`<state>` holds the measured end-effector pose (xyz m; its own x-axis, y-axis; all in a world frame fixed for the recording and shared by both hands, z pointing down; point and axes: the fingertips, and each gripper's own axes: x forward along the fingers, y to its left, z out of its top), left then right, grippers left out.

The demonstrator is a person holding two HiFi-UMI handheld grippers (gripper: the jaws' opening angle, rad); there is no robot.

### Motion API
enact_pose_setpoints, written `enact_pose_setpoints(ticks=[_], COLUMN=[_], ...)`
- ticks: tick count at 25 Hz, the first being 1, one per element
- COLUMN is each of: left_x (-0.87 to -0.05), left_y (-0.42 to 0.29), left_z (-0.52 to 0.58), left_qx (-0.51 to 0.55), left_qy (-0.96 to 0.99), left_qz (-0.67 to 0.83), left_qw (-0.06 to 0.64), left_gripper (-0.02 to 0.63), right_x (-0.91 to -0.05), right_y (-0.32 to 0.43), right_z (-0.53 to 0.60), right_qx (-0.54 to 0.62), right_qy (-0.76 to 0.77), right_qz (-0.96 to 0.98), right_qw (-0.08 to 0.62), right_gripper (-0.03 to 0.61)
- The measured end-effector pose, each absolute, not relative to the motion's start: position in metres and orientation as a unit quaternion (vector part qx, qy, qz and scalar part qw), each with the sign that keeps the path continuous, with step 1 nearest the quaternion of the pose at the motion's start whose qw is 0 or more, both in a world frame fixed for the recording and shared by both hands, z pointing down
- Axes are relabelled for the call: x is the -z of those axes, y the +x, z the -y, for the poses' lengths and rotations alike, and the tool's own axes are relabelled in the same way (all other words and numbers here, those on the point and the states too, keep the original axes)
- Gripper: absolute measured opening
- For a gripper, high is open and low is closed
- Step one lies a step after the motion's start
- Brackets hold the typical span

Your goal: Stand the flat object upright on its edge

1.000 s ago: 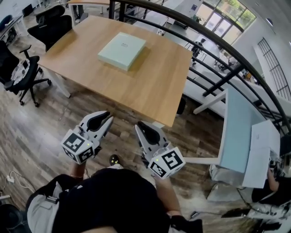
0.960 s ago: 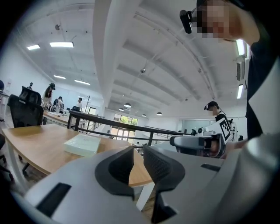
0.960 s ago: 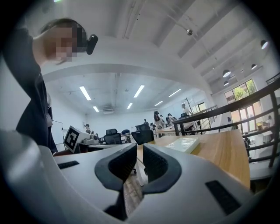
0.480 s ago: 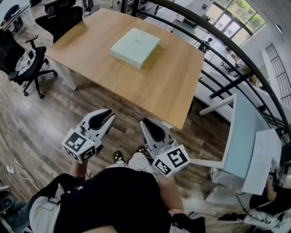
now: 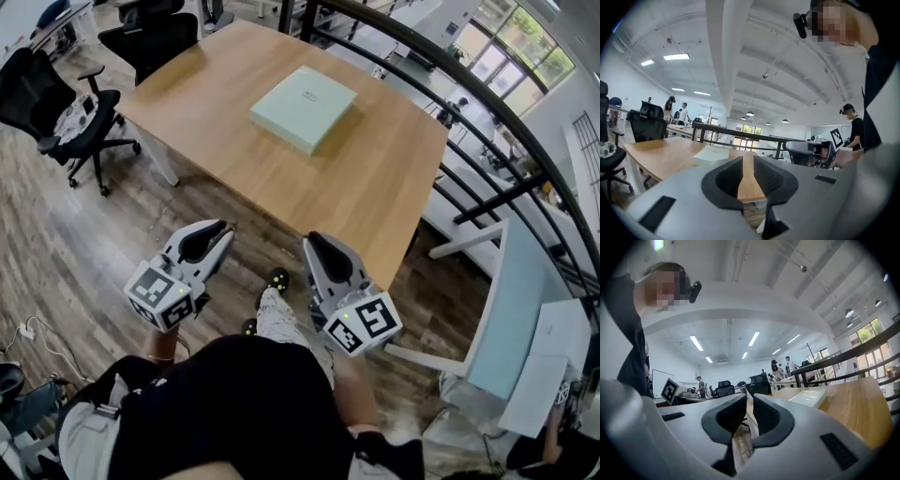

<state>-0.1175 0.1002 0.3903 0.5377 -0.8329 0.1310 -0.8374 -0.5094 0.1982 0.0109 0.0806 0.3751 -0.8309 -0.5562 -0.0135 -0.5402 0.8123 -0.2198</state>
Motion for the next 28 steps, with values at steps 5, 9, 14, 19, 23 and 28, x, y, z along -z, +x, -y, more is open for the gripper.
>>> enact_pose_setpoints(ticks=[5,9,14,19,23,28], left_x=[-0.381,-0.385,-0.389,-0.391,-0.391,-0.387], left_y=[-0.128,-0.136,-0.142,-0.142,-0.137,-0.131], left_z=[-0.061,-0.031,0.018,0.059,0.089,0.123], left_qx=[-0.026,-0.041,-0.026,-0.021,-0.025,-0.029], left_qy=[0.863,0.856,0.856,0.86,0.862,0.864], left_qz=[0.496,0.508,0.506,0.496,0.492,0.488], left_qw=[0.089,0.087,0.106,0.117,0.121,0.117], left_gripper=[0.062,0.062,0.063,0.061,0.063,0.063], right_x=[-0.376,-0.379,-0.381,-0.385,-0.384,-0.384], right_y=[0.006,-0.003,-0.008,-0.014,-0.011,-0.003], right_z=[-0.035,-0.004,0.045,0.082,0.108,0.139], right_qx=[0.105,0.113,0.112,0.117,0.121,0.123], right_qy=[-0.282,-0.273,-0.273,-0.274,-0.272,-0.277], right_qz=[-0.952,-0.954,-0.954,-0.954,-0.953,-0.952], right_qw=[0.059,0.058,0.053,0.045,0.048,0.049], right_gripper=[0.032,0.032,0.032,0.032,0.032,0.032])
